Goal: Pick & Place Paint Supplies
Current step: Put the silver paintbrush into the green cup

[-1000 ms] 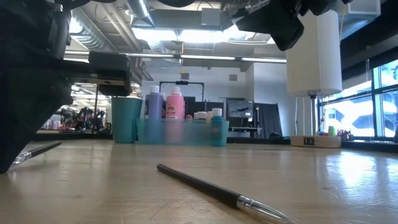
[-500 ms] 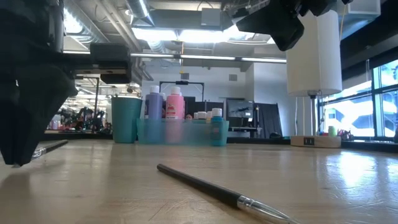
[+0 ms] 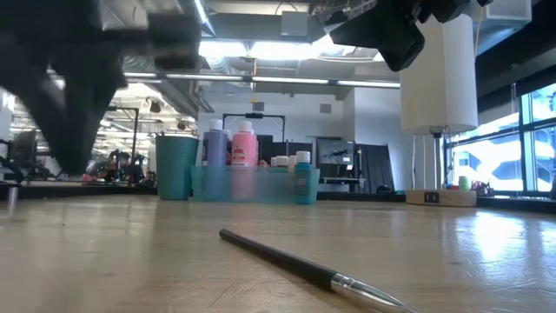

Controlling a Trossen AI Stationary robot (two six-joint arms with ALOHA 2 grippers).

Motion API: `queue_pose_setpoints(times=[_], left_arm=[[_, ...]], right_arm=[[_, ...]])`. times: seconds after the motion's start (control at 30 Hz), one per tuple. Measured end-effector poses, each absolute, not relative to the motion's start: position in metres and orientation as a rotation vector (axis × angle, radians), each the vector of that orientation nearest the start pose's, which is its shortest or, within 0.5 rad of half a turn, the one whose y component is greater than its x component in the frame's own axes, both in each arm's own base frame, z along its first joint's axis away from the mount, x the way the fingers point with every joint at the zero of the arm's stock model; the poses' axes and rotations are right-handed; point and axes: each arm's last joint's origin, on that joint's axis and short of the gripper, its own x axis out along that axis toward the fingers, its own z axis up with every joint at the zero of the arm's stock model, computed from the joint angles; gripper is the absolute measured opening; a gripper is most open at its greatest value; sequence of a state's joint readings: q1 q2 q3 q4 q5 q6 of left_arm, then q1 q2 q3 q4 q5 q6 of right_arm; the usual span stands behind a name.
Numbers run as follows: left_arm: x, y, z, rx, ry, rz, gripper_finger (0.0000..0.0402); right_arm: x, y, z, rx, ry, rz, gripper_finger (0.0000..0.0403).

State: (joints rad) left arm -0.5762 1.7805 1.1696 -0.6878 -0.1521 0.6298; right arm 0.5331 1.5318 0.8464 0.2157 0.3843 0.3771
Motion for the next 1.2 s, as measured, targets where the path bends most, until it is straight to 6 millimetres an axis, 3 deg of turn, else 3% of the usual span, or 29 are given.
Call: queue_pose_setpoints(times=[0.27, 0.53, 0.93, 1.07, 1.2], left_arm=[[0.298, -0.182, 0.215, 0.948, 1.095, -0.5, 0.0002], [0.302, -0.175, 0.273, 0.929, 0.946, -0.266, 0.0002], [0.257, -0.112, 0.385, 0.647, 0.525, -0.034, 0.0002], [0.236, -0.084, 0.404, 0.585, 0.377, 0.052, 0.0002], [0.216, -0.059, 0.407, 0.54, 0.237, 0.126, 0.0002]], right_arm=[[0.283, 0.154, 0.216, 0.162, 0.443, 0.064, 0.0241], [0.282, 0.154, 0.216, 0.164, 0.445, 0.07, 0.0241], [0.282, 0.155, 0.216, 0.166, 0.449, 0.084, 0.0241], [0.282, 0.155, 0.216, 0.168, 0.452, 0.093, 0.0241], [0.282, 0.155, 0.216, 0.168, 0.452, 0.093, 0.0241]])
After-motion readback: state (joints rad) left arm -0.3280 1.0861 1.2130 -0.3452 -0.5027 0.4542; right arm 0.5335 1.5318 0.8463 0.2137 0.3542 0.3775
